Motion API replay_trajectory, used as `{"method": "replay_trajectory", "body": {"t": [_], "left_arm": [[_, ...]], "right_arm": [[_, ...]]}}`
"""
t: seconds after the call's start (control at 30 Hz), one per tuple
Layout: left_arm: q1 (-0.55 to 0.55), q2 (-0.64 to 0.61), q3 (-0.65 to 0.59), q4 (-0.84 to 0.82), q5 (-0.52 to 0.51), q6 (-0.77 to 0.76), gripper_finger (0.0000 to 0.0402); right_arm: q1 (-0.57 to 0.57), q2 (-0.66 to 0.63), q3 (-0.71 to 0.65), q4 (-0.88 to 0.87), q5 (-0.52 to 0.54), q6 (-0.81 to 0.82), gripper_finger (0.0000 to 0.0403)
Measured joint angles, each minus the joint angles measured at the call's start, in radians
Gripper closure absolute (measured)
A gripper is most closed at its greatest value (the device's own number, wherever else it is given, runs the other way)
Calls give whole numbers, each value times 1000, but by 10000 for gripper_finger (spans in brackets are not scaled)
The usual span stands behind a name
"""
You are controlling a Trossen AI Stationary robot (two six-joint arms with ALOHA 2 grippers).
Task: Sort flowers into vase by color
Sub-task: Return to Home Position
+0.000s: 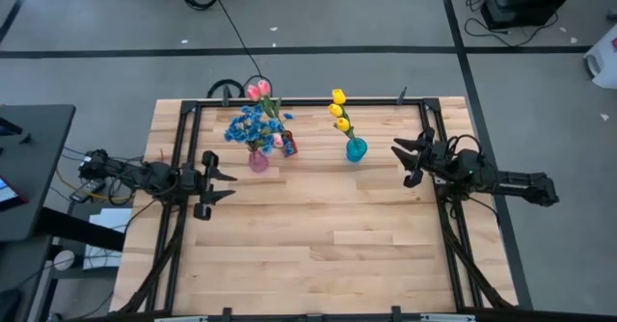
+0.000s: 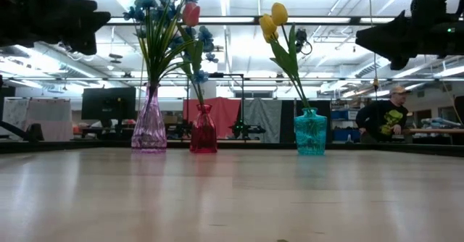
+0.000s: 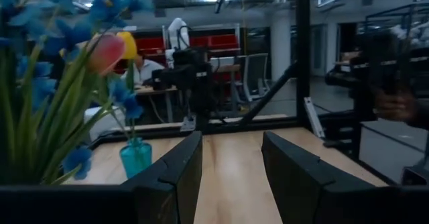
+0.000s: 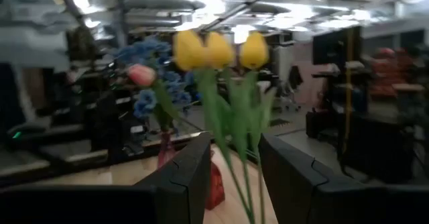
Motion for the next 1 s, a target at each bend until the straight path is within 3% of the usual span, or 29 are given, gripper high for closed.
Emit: {"method": "replay_trajectory", "body": {"t": [0.27, 1.0], "left_arm": [[0, 5, 0, 0, -76, 5, 238], [0, 5, -1, 0, -76, 24, 238]], "right_arm": [[0, 0, 0, 1, 49, 107, 263], [0, 0, 0, 1, 50, 107, 263]]}}
